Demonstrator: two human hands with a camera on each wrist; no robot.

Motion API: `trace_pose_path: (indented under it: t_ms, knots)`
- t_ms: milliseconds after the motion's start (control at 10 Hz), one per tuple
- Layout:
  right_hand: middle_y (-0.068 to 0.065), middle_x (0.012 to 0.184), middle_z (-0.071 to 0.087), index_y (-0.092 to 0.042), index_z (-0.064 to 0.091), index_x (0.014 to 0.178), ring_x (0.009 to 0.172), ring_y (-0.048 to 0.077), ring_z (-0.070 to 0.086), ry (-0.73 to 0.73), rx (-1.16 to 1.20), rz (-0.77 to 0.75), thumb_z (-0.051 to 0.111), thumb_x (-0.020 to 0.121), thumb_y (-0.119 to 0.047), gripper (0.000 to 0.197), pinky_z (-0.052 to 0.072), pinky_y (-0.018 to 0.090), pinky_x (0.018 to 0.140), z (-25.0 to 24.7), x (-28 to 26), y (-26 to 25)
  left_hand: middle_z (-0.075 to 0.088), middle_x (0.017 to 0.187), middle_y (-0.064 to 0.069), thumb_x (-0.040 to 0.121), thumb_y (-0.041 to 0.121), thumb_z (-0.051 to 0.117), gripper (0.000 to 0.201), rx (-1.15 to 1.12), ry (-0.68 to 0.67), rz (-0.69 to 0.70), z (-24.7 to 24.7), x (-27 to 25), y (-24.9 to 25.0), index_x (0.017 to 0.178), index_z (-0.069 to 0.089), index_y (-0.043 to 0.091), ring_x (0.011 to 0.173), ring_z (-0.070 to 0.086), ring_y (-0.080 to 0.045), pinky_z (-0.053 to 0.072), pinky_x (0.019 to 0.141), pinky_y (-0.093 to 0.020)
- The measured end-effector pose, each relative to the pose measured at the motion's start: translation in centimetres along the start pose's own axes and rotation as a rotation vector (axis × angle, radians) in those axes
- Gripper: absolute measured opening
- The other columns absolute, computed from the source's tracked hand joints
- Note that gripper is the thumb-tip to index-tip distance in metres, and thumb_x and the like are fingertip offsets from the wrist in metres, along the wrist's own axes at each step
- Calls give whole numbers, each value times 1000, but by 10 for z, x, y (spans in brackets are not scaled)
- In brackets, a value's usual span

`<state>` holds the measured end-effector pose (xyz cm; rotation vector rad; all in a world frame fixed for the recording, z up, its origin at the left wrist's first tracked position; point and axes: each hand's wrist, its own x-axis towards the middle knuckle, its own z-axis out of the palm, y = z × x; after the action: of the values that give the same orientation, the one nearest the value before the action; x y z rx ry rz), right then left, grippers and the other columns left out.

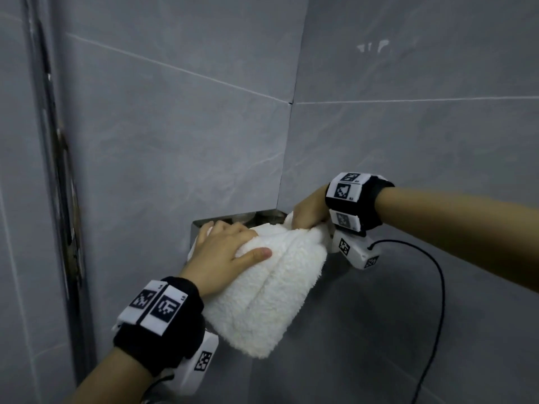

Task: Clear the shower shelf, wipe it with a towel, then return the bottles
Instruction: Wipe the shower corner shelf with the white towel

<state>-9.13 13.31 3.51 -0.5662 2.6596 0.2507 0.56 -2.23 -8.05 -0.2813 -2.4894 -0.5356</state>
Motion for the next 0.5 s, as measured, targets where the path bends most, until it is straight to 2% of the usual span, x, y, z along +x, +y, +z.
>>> trace_pose_path:
  t_ms: [100, 200, 300, 400, 500]
  knots:
    - [8, 106, 50, -8, 56, 127, 95, 19, 46, 69, 93, 5, 47, 95, -21, 35, 39, 21, 57, 8, -11, 12, 50, 98, 19, 64, 81, 18, 73, 1, -16, -1, -2, 1, -1, 106, 60, 38, 98, 36, -8, 12, 107, -36]
    - [7, 77, 56, -15, 58, 84, 66, 18, 53, -25, 231, 85, 41, 96, -38, 31, 38, 19, 51, 8, -22, 18, 53, 95, 18, 62, 82, 19, 60, -14, -29, -5, -4, 1, -1, 97, 54, 47, 98, 36, -7, 13, 103, -34]
    - [10, 53, 52, -9, 53, 62, 41, 18, 46, -124, 238, 128, 39, 90, -45, 48, 35, 17, 44, 9, -34, 28, 53, 92, 18, 62, 82, 19, 59, -12, -38, -8, -3, 0, -1, 94, 53, 46, 96, 37, -8, 14, 101, -33]
    - [9, 77, 62, -11, 62, 84, 65, 22, 56, -217, 241, 63, 51, 80, -65, 56, 43, 27, 60, 7, -45, 42, 53, 89, 19, 61, 82, 18, 58, -9, -35, -10, -2, 1, -1, 91, 52, 46, 95, 37, -9, 14, 105, -36]
    - [5, 128, 56, -15, 48, 134, 112, 22, 56, -209, -56, -56, 68, 79, -42, 64, 46, 34, 101, -2, -57, 55, 53, 88, 19, 60, 83, 18, 54, -14, -20, -11, -1, 2, -2, 87, 50, 48, 96, 38, -9, 15, 100, -34]
